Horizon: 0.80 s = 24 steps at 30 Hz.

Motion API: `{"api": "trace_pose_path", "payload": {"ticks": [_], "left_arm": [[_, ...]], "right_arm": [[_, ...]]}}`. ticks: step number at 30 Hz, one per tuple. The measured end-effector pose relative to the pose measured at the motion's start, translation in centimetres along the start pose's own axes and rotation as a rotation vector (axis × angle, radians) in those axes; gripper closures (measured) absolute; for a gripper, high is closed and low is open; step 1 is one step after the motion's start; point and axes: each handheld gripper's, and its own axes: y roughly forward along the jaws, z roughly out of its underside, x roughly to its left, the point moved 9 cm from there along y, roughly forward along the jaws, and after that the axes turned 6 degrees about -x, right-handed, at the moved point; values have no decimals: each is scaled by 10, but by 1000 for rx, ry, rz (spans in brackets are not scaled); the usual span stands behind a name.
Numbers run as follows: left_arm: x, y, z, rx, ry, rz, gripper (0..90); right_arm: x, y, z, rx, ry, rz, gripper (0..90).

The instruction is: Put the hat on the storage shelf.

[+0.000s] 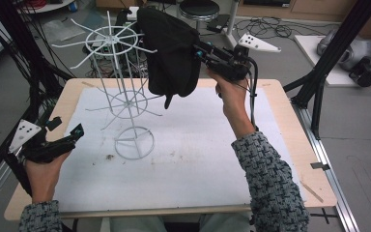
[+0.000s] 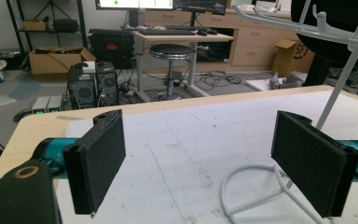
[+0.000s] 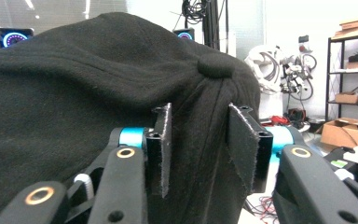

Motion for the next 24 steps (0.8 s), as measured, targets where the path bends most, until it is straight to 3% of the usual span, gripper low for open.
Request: {"api": "trace_pose_path", "payload": {"ticks": [5,11,20,24], "left_arm": [[1,-1,0,2,1,-2,178],[1,-1,0,0,-1,-2,178],[1,-1,-1,-2,-4,-5,178],[0,0,0,0,-1,-1,178]], "right_arm": [[-2,-4,-7,-42,-6,19,576],[-7,-14,-13,-35,-35,56,559],[-19,-35,-16,6,-162,172,456],[-26,-50,-15,16,-182,217,409]]}}
